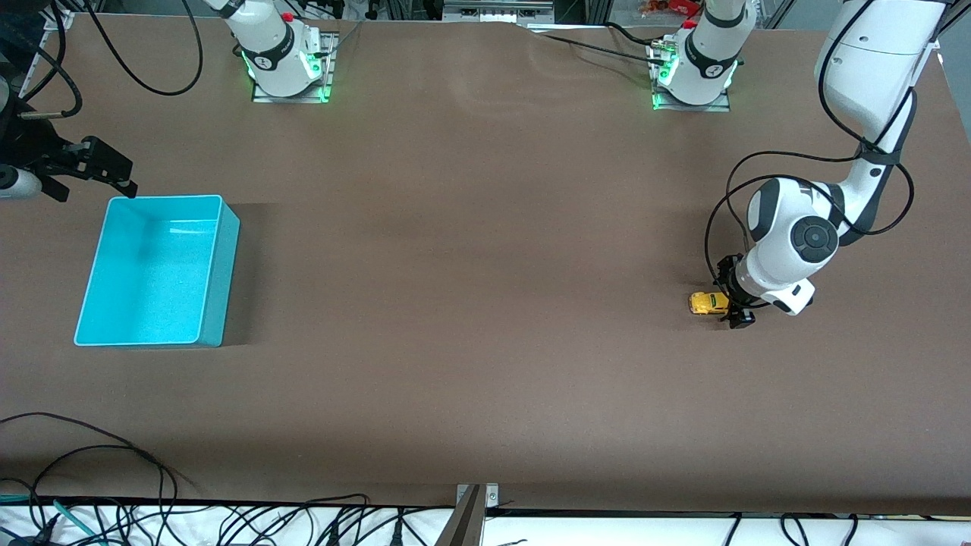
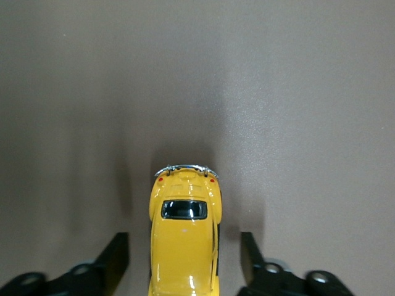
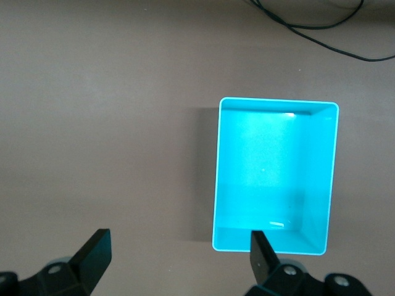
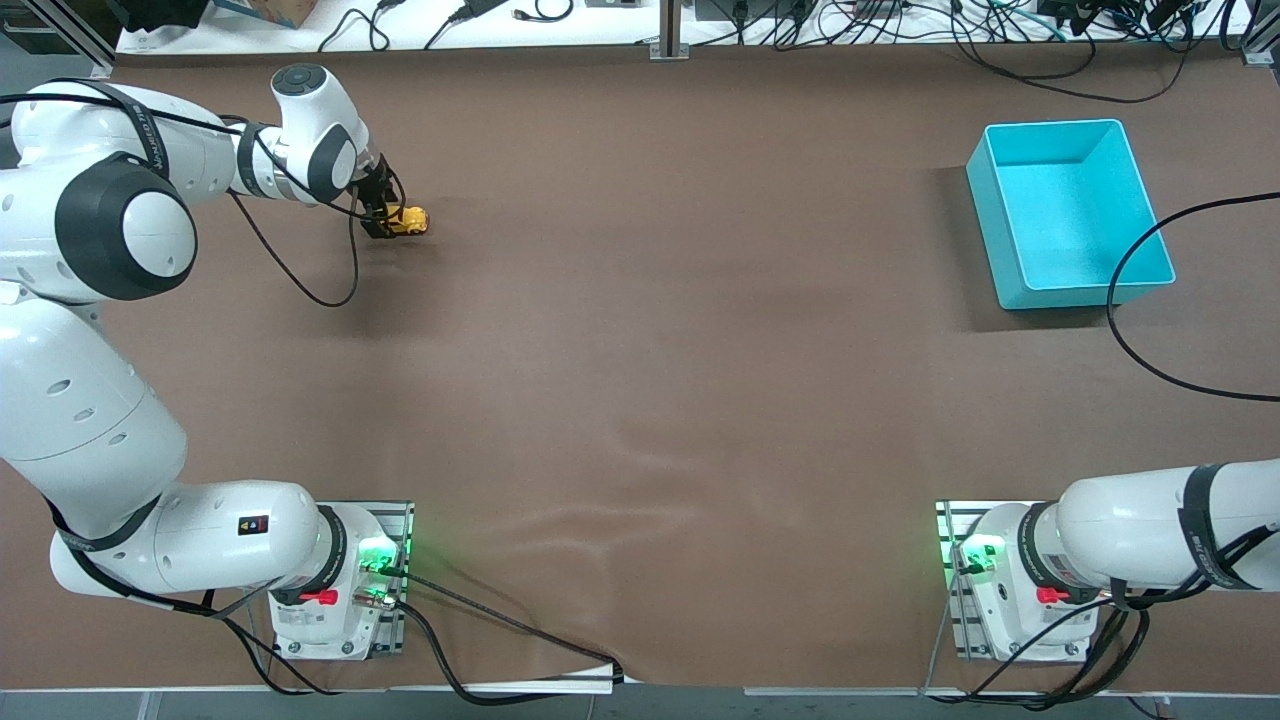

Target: Wind up and store yellow beetle car

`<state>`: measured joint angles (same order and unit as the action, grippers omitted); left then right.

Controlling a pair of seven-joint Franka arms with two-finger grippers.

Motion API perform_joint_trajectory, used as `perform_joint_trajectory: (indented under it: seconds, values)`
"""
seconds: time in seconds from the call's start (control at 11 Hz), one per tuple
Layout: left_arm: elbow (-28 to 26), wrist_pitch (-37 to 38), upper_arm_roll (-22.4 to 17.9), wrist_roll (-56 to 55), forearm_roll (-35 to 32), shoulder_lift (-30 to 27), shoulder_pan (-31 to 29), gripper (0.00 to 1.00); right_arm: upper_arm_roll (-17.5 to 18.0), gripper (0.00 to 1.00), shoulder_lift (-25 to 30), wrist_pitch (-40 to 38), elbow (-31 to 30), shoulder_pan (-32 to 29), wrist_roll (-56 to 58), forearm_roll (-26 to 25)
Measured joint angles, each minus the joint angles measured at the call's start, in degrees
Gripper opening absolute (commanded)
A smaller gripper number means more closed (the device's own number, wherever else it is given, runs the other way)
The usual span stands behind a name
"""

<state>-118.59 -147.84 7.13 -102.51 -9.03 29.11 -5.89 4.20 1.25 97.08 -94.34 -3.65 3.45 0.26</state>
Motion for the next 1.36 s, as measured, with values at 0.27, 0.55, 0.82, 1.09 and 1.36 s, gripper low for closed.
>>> perform_joint_trajectory:
  seconds: [0.27,0.55,0.82,1.09,1.36]
  values:
    - [0.11,-0.3,0.01,-2.57,-0.01,-0.11,0.0,0.0,0.0,1.0,0.0,0.0,0.0,0.0,0.0,0.0]
    - [1.0,1.05,1.46,-2.73,-0.06,-2.07,0.13,0.0,0.0,1.0,0.0,0.0,0.0,0.0,0.0,0.0]
    - [1.57,7.17,7.37,-4.79,-0.07,-4.64,0.8,0.0,-0.01,1.0,0.0,0.0,0.0,0.0,0.0,0.0]
    - [1.01,8.18,8.98,-8.18,-1.83,-3.73,3.63,0.0,-0.02,1.0,0.0,0.0,0.0,0.0,0.0,0.0]
    - [0.91,8.02,8.71,-11.89,-6.49,-1.25,3.85,0.0,-0.02,1.0,0.0,0.0,0.0,0.0,0.0,0.0]
